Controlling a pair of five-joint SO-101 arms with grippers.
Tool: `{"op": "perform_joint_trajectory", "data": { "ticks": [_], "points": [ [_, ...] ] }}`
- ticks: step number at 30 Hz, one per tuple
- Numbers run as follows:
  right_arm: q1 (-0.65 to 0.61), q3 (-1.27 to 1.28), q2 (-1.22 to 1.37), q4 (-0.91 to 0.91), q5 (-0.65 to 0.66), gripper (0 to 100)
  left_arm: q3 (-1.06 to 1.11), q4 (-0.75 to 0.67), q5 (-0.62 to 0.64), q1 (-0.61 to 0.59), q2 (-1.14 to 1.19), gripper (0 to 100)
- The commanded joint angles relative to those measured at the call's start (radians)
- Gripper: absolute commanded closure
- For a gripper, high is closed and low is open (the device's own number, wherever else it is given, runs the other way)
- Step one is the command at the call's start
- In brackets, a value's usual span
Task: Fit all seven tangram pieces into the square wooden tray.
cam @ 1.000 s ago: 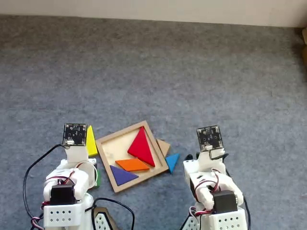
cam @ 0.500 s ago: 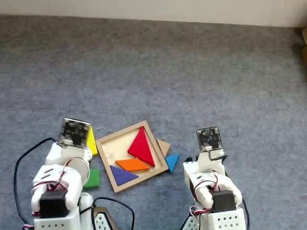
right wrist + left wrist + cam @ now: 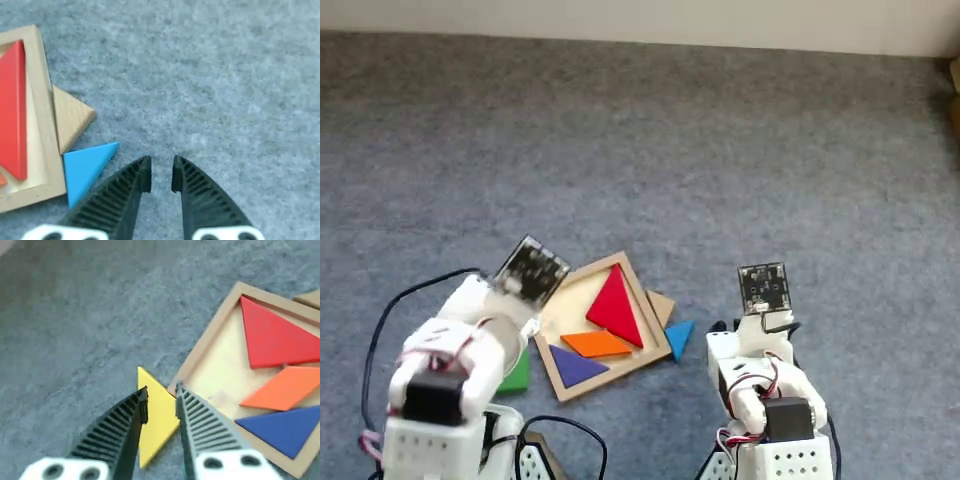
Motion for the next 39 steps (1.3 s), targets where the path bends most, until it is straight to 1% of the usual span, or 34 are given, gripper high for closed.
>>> {"op": "perform_joint_trajectory", "data": {
  "ticks": [1,5,10,14,18,24,27,31,34,39],
  "points": [
    [0.012,0.097,-0.010,-0.021,-0.005,92.2,-0.130,-0.015,0.044,0.087,0.278,83],
    [0.012,0.097,-0.010,-0.021,-0.005,92.2,-0.200,-0.015,0.081,0.211,0.487,80],
    [0.012,0.097,-0.010,-0.019,-0.005,92.2,-0.269,-0.023,0.084,0.394,0.714,79],
    [0.012,0.097,-0.010,-0.018,-0.005,92.2,-0.329,-0.023,0.084,0.478,0.905,79],
    [0.012,0.097,-0.010,-0.016,-0.005,92.2,-0.407,-0.023,0.084,0.483,1.089,79],
    [0.012,0.097,-0.010,-0.015,-0.005,92.2,-0.544,-0.023,0.086,0.444,1.287,79],
    [0.012,0.097,-0.010,-0.015,-0.005,92.2,-0.578,-0.023,0.087,0.449,1.356,79],
    [0.012,0.097,-0.010,-0.013,-0.005,92.2,-0.611,-0.023,0.153,0.441,1.438,79],
    [0.012,0.097,-0.010,-0.013,-0.005,92.2,-0.622,-0.025,0.160,0.441,1.497,79],
    [0.012,0.097,-0.010,-0.013,-0.005,92.2,-0.631,-0.081,0.163,0.407,1.560,80]
  ]
}}
